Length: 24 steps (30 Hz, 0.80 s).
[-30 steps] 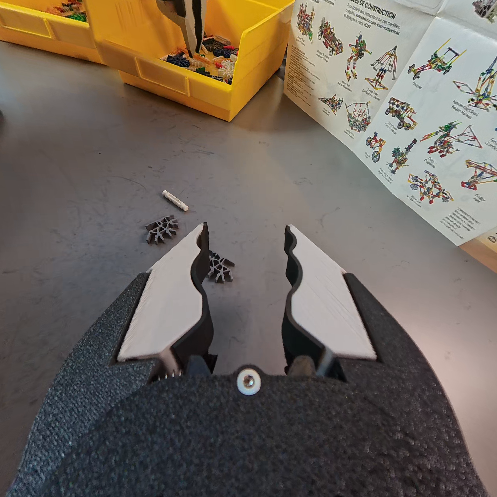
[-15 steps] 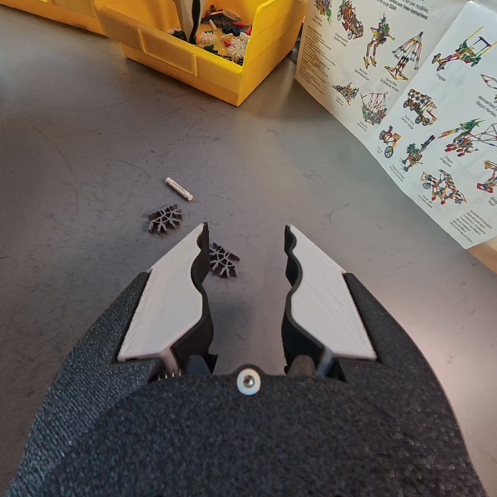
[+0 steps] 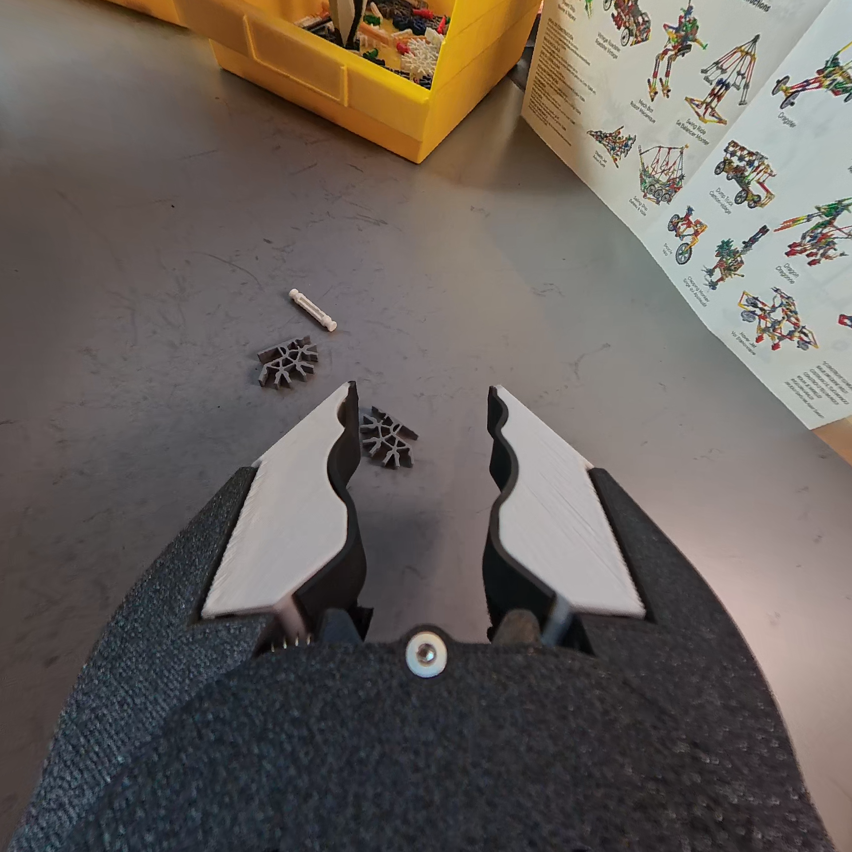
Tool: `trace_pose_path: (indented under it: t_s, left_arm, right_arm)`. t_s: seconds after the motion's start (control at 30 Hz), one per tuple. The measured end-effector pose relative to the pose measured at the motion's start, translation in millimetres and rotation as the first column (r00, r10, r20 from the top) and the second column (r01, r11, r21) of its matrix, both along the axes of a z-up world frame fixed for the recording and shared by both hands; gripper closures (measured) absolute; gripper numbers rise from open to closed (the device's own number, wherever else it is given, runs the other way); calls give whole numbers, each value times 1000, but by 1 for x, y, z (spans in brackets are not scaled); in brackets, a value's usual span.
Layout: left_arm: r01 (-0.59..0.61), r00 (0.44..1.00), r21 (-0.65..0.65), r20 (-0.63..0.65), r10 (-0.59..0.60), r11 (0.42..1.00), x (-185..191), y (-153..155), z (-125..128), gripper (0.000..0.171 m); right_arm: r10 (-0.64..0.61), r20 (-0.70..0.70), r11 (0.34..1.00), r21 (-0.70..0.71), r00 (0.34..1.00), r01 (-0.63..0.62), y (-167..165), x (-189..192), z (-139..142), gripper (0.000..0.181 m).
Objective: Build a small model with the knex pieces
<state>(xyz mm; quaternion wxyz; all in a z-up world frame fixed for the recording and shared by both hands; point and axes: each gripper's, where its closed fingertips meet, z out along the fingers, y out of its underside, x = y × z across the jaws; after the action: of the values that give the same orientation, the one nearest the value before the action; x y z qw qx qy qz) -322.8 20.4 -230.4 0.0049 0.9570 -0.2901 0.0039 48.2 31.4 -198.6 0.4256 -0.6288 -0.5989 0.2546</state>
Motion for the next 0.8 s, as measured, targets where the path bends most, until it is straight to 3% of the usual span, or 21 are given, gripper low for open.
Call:
trace_pose_path:
  t_s: [0.27,0.4,0.53,0.8]
  left_arm:
    - [25,999,39,25,-26,999,9,8,3,163]
    - [27,1000,13,-10,-27,1000,4,4,0,166]
    - [-7,1000,6,-16,7,1000,-2,4,1,157]
    - [8,1000,-27,-5,-8,1000,9,-6,-1,158]
  right_arm:
    - [2,7,1000,0,1000,-2,0,0,-1,127]
    - [5,11,1000,2,1000,-5,-1,0,-2,127]
    - [7,16,1000,1,1000,-7,-1,0,-3,127]
    - [14,29,1000,4,999,-14,-3,0,-5,127]
